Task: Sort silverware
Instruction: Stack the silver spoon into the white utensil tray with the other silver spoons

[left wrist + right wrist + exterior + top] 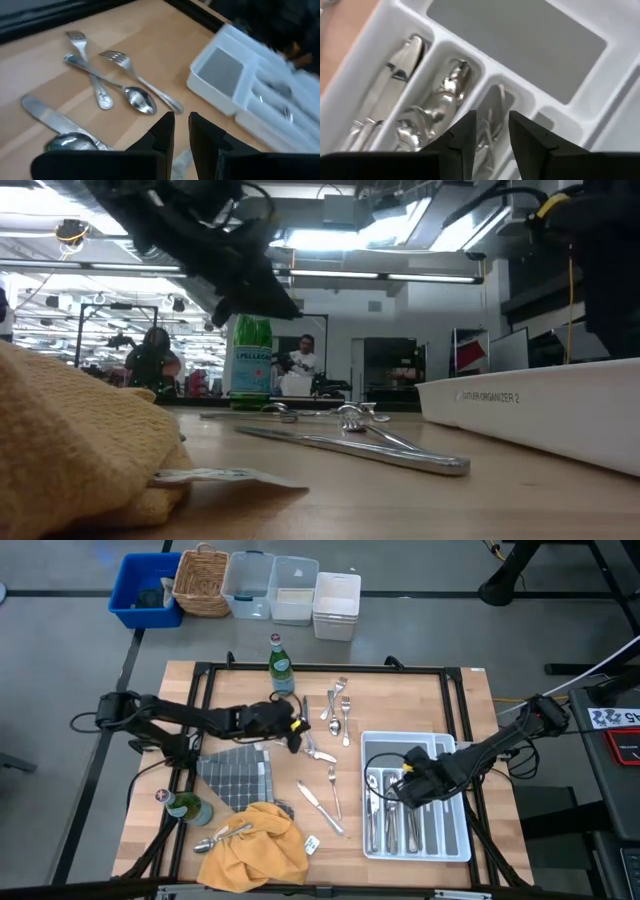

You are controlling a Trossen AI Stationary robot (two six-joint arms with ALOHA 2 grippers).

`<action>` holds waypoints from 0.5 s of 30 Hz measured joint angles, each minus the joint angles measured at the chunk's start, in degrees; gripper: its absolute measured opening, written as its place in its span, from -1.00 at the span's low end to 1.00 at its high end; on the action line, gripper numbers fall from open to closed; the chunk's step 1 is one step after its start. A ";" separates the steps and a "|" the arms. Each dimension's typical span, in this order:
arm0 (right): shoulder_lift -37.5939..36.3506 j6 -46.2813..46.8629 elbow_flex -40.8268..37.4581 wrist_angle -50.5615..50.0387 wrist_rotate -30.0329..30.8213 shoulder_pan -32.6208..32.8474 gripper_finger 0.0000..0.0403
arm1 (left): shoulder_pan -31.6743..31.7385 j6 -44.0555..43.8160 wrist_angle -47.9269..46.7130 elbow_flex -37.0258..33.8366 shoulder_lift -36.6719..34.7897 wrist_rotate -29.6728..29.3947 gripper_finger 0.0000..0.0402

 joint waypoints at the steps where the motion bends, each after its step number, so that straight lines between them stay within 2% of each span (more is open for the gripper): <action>1: -0.07 -0.02 0.00 0.68 -0.03 -0.44 -0.42 | 0.56 -2.08 -0.66 0.97 0.84 0.03 -0.78; 4: -0.32 -0.41 0.00 2.36 0.05 -1.54 -0.42 | 2.10 -7.02 -5.11 4.48 3.53 0.01 -0.78; 10: -0.28 -6.12 0.00 5.54 -1.03 -4.10 -0.42 | 4.85 -16.92 -21.52 10.52 8.33 1.54 -0.78; 15: -0.24 -8.88 0.00 6.69 -1.06 -6.27 -0.42 | 6.48 -24.90 -22.25 10.99 11.78 4.25 -0.78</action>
